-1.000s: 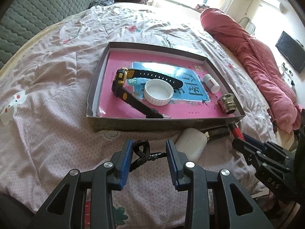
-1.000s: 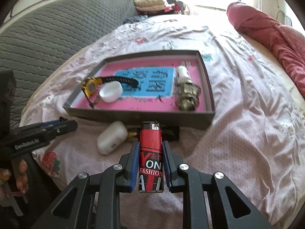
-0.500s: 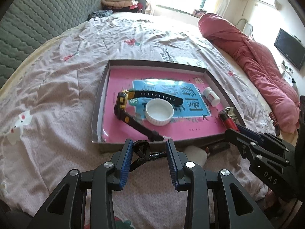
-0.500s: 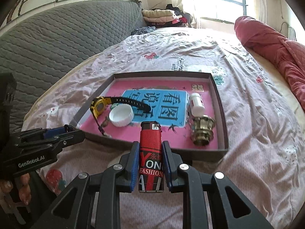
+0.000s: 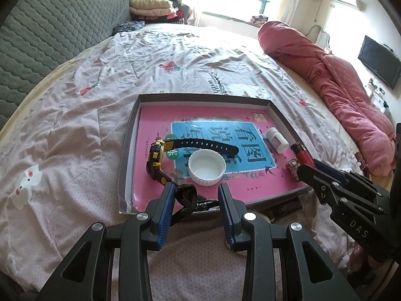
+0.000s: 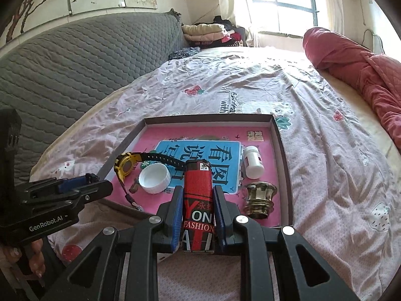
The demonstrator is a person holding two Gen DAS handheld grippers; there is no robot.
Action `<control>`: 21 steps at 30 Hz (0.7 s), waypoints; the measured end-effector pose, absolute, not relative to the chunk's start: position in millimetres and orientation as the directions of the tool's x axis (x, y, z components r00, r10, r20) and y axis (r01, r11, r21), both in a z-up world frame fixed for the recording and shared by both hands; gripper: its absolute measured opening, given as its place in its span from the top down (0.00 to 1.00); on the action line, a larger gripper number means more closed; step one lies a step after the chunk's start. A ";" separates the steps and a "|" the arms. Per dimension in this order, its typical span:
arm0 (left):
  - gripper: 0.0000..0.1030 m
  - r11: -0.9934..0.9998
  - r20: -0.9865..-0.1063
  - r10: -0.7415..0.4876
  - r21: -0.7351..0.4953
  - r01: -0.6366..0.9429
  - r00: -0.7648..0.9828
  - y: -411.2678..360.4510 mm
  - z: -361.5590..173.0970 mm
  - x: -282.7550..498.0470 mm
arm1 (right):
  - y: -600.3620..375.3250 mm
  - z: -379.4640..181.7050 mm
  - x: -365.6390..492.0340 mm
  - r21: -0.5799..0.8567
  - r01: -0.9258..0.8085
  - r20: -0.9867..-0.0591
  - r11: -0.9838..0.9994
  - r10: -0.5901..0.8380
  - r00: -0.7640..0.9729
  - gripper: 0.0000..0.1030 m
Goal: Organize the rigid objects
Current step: 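Lower the lighter into the tray with the right tool while the left tool carries the clip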
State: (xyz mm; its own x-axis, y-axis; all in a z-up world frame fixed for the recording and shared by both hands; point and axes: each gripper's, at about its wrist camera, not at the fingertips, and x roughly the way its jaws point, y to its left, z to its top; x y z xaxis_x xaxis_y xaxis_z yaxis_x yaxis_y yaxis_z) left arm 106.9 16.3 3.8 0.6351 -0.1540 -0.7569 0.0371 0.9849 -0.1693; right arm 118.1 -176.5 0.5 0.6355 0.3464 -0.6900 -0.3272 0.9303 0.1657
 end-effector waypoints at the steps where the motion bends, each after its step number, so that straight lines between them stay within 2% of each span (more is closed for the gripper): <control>1: 0.65 0.985 -0.757 -0.154 -0.169 0.037 0.635 15.8 4.1 106.8 | -177.1 0.4 119.2 0.172 -0.325 -0.690 0.930 0.349 0.634 0.77; 21: 0.65 0.986 -0.740 -0.143 -0.162 0.032 0.658 14.3 12.0 129.3 | -175.1 11.8 133.4 0.163 -0.306 -0.657 0.938 0.335 0.676 0.77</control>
State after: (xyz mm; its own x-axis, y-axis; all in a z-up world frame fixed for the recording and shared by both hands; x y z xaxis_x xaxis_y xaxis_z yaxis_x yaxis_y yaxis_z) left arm 129.3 14.3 12.0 0.6576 -0.1430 -0.7397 0.0320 0.9862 -0.1621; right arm 133.4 -175.1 11.8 0.6759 0.3347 -0.6566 -0.3060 0.9379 0.1632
